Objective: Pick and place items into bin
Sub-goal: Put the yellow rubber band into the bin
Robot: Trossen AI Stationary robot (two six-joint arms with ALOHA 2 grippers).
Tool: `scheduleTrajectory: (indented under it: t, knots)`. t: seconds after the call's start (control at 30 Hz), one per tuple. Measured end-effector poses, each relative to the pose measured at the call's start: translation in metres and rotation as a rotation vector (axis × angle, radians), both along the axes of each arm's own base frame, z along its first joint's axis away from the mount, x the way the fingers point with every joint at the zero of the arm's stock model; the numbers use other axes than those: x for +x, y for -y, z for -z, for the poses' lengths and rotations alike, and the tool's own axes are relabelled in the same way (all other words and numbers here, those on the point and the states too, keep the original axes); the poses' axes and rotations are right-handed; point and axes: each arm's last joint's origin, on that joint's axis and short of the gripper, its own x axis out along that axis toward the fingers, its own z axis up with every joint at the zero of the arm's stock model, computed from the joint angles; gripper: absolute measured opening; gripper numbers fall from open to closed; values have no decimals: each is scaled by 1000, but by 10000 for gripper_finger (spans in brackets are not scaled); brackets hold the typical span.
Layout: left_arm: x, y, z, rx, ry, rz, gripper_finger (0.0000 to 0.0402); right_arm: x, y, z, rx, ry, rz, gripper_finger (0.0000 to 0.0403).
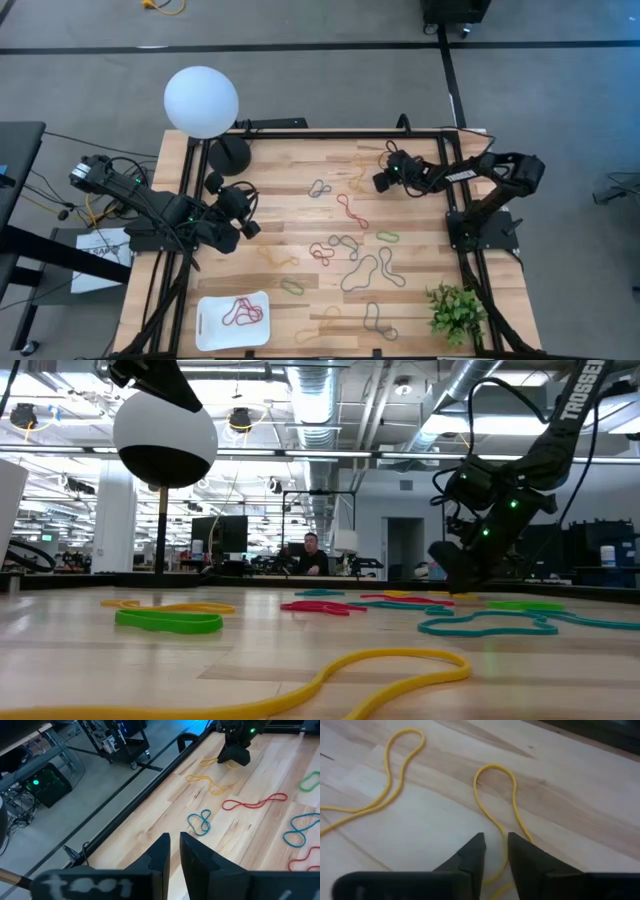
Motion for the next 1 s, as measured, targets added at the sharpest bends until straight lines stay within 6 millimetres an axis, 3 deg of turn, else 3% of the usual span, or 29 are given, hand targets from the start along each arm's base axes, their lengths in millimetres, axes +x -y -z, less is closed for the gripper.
scheduleTrajectory:
  t: [0.17,0.3,0.57,0.73,0.87,1.0]
  knots:
    - [0,0,0,-3,0,1,32,4,-7,-4,-14,14,-35,9]
    - [0,0,0,-21,16,-8,32,9,-18,-14,10,80,-118,9]
    - [4,2,-1,-48,40,11,32,38,-57,-73,-75,529,-440,1]
    - [20,4,-1,42,-3,77,32,53,-87,-110,-149,764,-620,1]
    - [41,0,-1,53,-8,147,52,74,-107,-131,-168,783,-729,1]
    - [61,-5,4,29,-26,234,98,98,-120,-139,-163,740,-791,1]
